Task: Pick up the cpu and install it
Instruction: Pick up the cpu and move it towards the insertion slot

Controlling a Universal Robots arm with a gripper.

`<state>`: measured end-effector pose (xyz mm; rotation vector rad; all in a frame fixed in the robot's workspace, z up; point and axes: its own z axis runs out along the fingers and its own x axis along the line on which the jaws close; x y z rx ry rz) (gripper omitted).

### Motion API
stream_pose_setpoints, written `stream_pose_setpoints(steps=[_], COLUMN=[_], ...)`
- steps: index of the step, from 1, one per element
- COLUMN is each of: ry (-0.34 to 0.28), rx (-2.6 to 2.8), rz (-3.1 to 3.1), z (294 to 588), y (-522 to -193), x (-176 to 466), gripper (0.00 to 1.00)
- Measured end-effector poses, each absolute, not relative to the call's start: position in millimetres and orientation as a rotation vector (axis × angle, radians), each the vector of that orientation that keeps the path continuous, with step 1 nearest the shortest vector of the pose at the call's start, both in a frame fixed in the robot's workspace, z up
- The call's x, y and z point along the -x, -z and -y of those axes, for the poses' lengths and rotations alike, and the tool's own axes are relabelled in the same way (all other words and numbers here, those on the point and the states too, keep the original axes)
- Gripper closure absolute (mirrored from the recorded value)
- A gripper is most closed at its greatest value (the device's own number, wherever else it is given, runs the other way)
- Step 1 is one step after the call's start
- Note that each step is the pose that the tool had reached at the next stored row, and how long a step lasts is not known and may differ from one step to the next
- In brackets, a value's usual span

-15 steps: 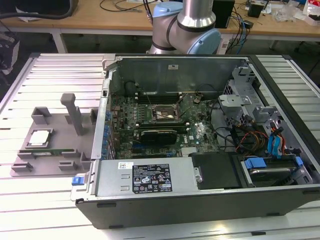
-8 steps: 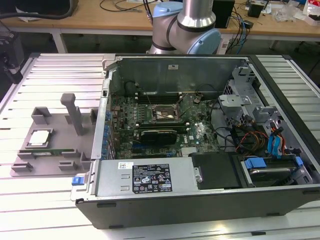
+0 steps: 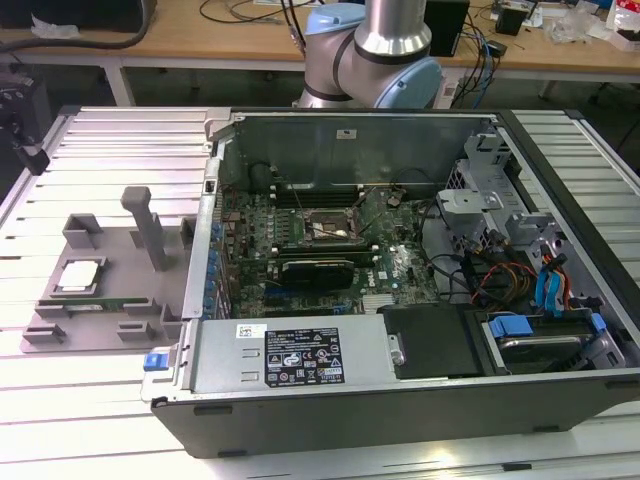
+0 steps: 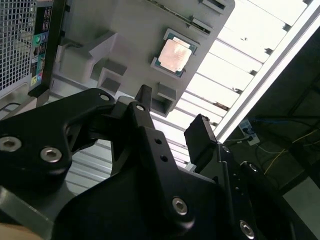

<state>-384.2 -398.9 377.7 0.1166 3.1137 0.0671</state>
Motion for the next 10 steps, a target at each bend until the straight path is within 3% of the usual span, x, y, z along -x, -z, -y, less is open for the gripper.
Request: stream_pose_setpoints(steps=[10], ry=[-0.067], rx=[-0.117], rz=[-3.114], z=[398.9], y=[-370.0], x=[384.2], gripper=[0.46])
